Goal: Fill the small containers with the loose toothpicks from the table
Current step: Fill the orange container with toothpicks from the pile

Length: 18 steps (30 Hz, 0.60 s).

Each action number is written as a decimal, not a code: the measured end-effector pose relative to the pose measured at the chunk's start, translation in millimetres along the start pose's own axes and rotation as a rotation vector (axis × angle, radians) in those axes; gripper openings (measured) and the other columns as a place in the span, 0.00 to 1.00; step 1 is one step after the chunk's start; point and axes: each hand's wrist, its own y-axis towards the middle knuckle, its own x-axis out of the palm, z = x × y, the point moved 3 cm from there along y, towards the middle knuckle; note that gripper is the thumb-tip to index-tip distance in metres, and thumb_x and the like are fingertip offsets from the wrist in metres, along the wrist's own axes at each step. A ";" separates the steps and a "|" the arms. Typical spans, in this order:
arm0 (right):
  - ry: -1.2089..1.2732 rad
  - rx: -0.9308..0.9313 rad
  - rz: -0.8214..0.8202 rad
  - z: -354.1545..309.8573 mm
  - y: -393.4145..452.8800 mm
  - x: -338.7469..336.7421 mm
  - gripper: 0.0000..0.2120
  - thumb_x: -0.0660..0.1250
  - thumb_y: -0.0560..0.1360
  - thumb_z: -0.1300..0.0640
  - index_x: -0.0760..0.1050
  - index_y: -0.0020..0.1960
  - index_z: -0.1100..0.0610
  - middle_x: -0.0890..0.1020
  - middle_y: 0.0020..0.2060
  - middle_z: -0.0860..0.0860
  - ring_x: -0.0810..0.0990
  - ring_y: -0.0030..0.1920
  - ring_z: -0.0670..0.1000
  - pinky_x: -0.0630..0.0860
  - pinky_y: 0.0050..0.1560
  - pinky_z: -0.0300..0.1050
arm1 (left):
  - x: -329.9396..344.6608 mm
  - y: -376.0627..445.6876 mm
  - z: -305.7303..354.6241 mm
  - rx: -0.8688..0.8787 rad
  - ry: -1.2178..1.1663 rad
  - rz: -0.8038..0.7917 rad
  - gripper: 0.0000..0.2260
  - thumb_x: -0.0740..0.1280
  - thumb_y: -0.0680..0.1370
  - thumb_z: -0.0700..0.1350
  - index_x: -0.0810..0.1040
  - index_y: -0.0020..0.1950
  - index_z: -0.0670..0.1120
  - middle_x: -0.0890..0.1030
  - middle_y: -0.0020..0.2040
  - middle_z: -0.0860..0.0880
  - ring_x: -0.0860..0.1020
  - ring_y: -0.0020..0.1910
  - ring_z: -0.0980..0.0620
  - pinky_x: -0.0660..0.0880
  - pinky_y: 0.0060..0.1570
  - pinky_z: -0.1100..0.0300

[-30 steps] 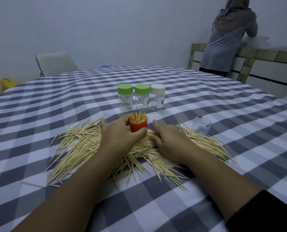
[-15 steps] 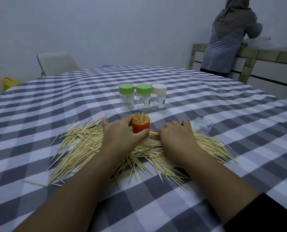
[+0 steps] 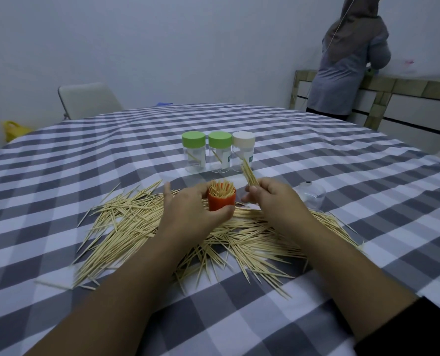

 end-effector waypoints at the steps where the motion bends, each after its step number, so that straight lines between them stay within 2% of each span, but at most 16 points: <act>1: 0.101 0.003 -0.011 -3.0 -2.3 -0.2 0.09 0.58 0.81 0.55 0.75 0.47 0.51 0.83 0.44 0.47 0.79 0.50 0.48 0.72 0.48 0.42 | 0.7 -0.1 0.6 0.023 -0.008 -0.008 0.23 0.69 0.72 0.58 0.73 0.65 0.55 0.80 0.57 0.56 0.71 0.60 0.60 0.35 0.73 0.49; 4: 0.278 0.001 0.026 -7.2 -6.6 -0.6 0.08 0.58 0.81 0.55 0.75 0.47 0.50 0.83 0.43 0.45 0.79 0.48 0.44 0.68 0.43 0.38 | 2.0 0.4 1.5 0.054 -0.027 -0.025 0.23 0.70 0.71 0.59 0.74 0.65 0.56 0.80 0.57 0.57 0.74 0.60 0.58 0.37 0.74 0.48; 9: 0.481 -0.059 0.138 -12.4 -8.3 -0.9 0.09 0.56 0.81 0.55 0.75 0.50 0.49 0.83 0.47 0.44 0.80 0.53 0.43 0.69 0.45 0.34 | 7.0 -0.7 4.8 0.127 0.001 -0.055 0.23 0.69 0.71 0.61 0.75 0.63 0.55 0.81 0.55 0.58 0.74 0.60 0.59 0.35 0.73 0.49; 12: 0.541 -0.115 0.169 -16.5 -10.3 -1.7 0.09 0.56 0.81 0.55 0.74 0.49 0.49 0.84 0.48 0.43 0.80 0.53 0.42 0.70 0.48 0.36 | 9.1 -0.9 6.2 0.156 0.002 -0.059 0.23 0.69 0.71 0.62 0.75 0.64 0.55 0.81 0.56 0.58 0.74 0.60 0.60 0.35 0.73 0.49; 15: 0.590 -0.128 0.137 -18.0 -11.5 -0.3 0.08 0.56 0.81 0.55 0.74 0.50 0.49 0.84 0.48 0.43 0.80 0.53 0.40 0.72 0.49 0.33 | 10.2 -1.3 6.8 0.173 0.006 -0.066 0.24 0.69 0.71 0.62 0.74 0.66 0.56 0.80 0.58 0.58 0.73 0.62 0.60 0.34 0.73 0.49; 18: 0.546 -0.112 0.068 -14.7 -10.0 7.3 0.08 0.56 0.81 0.56 0.75 0.51 0.51 0.83 0.49 0.42 0.79 0.47 0.36 0.73 0.41 0.27 | 10.2 -0.8 6.9 0.186 0.001 -0.046 0.23 0.69 0.71 0.61 0.74 0.64 0.57 0.81 0.57 0.58 0.74 0.61 0.60 0.34 0.72 0.49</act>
